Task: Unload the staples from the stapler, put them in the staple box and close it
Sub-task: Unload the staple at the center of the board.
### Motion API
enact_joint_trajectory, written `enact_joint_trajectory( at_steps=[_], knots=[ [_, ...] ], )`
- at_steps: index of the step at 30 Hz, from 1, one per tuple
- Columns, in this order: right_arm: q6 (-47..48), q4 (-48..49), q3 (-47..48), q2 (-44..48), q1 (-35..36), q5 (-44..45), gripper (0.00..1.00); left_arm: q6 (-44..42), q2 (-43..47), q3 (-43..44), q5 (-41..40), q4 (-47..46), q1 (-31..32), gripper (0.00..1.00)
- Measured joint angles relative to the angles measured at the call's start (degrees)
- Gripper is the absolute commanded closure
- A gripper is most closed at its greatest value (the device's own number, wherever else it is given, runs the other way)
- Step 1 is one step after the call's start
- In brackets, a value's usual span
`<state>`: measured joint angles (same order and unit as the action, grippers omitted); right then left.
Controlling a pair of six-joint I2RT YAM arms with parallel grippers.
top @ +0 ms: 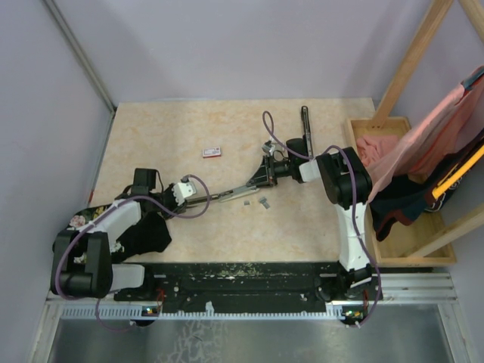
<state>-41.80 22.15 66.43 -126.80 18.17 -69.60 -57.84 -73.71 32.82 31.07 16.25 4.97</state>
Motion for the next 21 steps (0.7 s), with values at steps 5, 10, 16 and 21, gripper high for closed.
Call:
enact_joint_trajectory(
  at_steps=[5, 10, 16, 21],
  knots=[
    [-0.42, 0.20, 0.00, 0.00, 0.00, -0.15, 1.00, -0.61, -1.01, 0.00, 0.00, 0.00, 0.00, 0.60],
    [-1.88, 0.72, -0.07, 0.00, 0.00, 0.00, 1.00, -1.81, -1.14, -0.07, -0.35, 0.09, -0.02, 0.48],
    [-3.74, 1.64, -0.17, 0.00, -0.11, 0.52, 1.00, -3.39, -1.14, -0.35, -0.48, 0.66, -0.26, 0.40],
    [-4.87, 2.60, -0.46, 0.00, -0.24, 0.74, 1.00, -3.91, -1.14, -0.35, -0.44, 1.22, -0.26, 0.31]
  ],
)
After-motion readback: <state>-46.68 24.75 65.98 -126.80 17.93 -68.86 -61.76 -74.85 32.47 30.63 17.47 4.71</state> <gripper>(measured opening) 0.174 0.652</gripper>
